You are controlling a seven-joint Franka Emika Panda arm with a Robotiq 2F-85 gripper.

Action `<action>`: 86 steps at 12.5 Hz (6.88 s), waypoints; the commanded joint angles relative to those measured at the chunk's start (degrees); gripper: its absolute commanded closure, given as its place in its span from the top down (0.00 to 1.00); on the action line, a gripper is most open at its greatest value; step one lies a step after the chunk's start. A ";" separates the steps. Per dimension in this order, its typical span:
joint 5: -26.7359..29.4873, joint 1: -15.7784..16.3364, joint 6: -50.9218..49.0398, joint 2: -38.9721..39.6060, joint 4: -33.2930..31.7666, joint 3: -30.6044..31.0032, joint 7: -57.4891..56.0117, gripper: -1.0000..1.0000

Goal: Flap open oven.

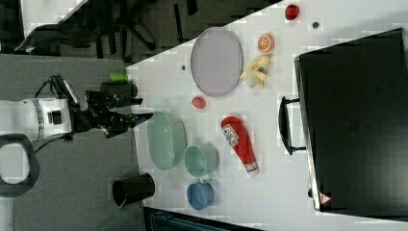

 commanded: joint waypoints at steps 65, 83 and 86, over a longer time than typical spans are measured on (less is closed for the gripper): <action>-35.36 3.67 37.10 15.31 -29.78 -14.73 -30.39 0.18; -45.35 12.02 38.24 25.02 -26.04 -11.93 4.51 0.18; -28.78 11.73 37.45 16.00 -26.02 -12.05 4.39 0.18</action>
